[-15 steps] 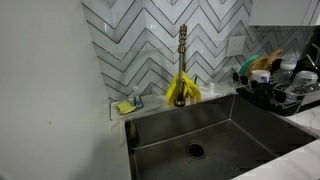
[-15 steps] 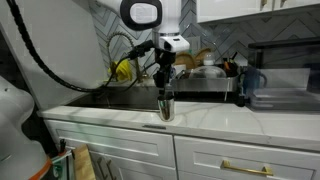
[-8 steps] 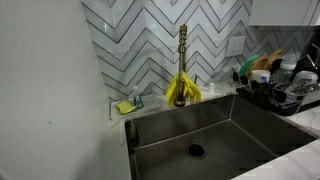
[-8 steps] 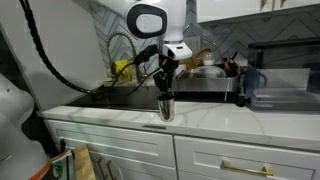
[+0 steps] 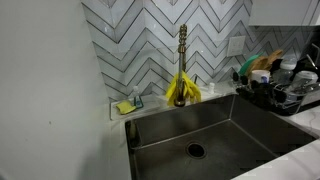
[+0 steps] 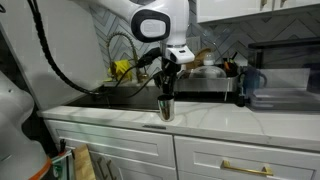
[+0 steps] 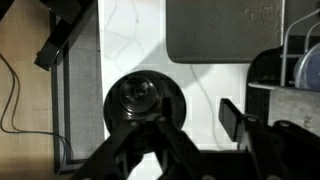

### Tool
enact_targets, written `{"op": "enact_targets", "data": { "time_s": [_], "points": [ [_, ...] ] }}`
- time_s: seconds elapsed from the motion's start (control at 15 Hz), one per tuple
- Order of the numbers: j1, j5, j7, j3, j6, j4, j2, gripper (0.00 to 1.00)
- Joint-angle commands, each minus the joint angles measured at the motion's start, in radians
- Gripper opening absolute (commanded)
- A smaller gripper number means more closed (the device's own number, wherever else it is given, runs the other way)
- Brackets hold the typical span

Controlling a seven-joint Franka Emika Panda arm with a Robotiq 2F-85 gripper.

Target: Pour the water out of the silver cup into the sink

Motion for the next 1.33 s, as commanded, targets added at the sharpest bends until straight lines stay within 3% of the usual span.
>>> {"op": "enact_targets", "data": {
  "time_s": [0.0,0.13,0.4,0.47,0.73,1.07,1.27],
  "points": [
    [0.005,0.006,0.025,-0.002,0.011,0.004,0.017,0.57],
    [0.004,0.002,0.03,-0.002,0.009,0.004,0.022,0.35],
    [0.005,-0.011,0.052,-0.001,0.01,0.005,0.028,0.04],
    [0.006,-0.015,0.058,0.001,0.008,0.003,0.024,0.0],
    [0.017,-0.065,0.096,0.021,-0.025,-0.019,-0.049,0.0],
    [0.046,-0.175,0.199,0.098,-0.142,-0.04,-0.186,0.01],
    [0.086,-0.182,0.132,0.143,-0.238,-0.025,-0.259,0.01]
  ]
}}
